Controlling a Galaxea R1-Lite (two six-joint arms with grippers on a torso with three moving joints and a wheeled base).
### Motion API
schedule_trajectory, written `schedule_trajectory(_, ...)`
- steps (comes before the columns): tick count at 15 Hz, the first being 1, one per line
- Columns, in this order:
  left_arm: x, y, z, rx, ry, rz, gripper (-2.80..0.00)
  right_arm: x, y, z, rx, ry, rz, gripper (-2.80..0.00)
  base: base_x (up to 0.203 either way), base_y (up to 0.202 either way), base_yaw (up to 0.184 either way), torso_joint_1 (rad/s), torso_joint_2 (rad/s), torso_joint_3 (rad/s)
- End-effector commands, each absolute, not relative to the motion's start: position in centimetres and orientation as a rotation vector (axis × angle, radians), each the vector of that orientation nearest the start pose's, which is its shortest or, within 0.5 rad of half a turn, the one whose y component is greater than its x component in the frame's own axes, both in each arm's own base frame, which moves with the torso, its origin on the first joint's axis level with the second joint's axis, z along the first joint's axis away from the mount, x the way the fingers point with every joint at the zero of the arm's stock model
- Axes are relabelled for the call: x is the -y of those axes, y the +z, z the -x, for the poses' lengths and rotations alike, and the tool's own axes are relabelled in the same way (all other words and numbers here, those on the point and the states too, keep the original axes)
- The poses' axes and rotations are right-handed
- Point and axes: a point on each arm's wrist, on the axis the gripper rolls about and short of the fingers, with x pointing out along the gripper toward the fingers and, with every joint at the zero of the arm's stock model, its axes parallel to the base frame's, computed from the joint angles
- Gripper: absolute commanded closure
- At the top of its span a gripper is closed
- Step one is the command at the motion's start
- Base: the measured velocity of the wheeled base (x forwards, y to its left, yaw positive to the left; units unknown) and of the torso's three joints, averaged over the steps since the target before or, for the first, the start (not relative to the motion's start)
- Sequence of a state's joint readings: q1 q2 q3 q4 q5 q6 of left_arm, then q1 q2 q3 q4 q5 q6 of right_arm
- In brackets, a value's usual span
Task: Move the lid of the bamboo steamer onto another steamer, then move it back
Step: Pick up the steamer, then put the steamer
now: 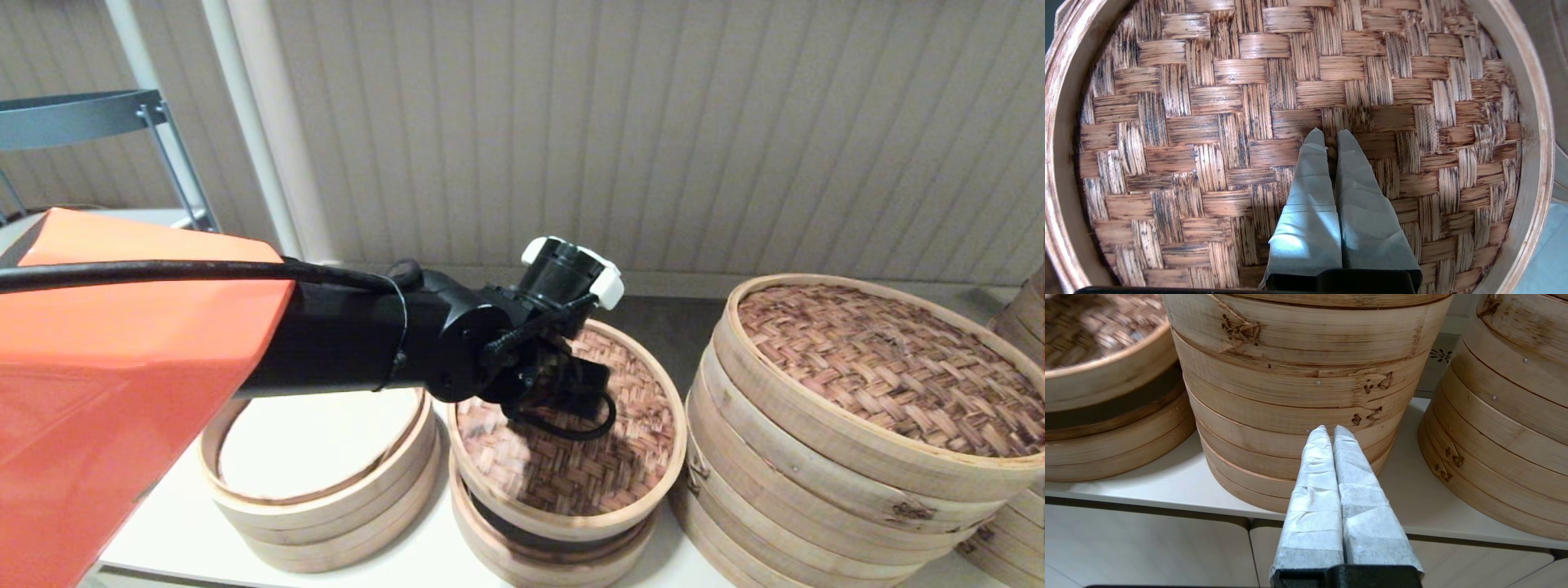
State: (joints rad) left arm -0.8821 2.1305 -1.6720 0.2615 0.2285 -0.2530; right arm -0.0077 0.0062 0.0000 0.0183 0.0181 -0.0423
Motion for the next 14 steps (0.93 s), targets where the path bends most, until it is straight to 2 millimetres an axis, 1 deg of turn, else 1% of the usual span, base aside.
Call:
schedule_trajectory(1, 32.1, 19.0, -27.4, -0.674, -0.536, -0.134, 0.00, -0.1, 7.4, 2.2, -0.026, 0.011, 0.043, 0.00, 0.000, 0.000, 0.000, 0.000, 0.00, 0.000)
schedule_trajectory(5, 31.0, 20.4, -27.4, -0.658, -0.525, -0.120, 0.00, -0.1, 7.4, 2.2, -0.026, 0.011, 0.043, 0.00, 0.000, 0.000, 0.000, 0.000, 0.00, 0.000)
schedule_trajectory(10, 27.9, 22.5, -28.1, -0.646, -0.472, -0.087, 0.00, -0.1, 7.4, 2.2, -0.026, 0.011, 0.043, 0.00, 0.000, 0.000, 0.000, 0.000, 0.00, 0.000)
schedule_trajectory(14, 25.1, 23.5, -27.9, -0.652, -0.425, -0.070, 0.00, -0.1, 7.4, 2.2, -0.026, 0.011, 0.043, 0.00, 0.000, 0.000, 0.000, 0.000, 0.00, 0.000)
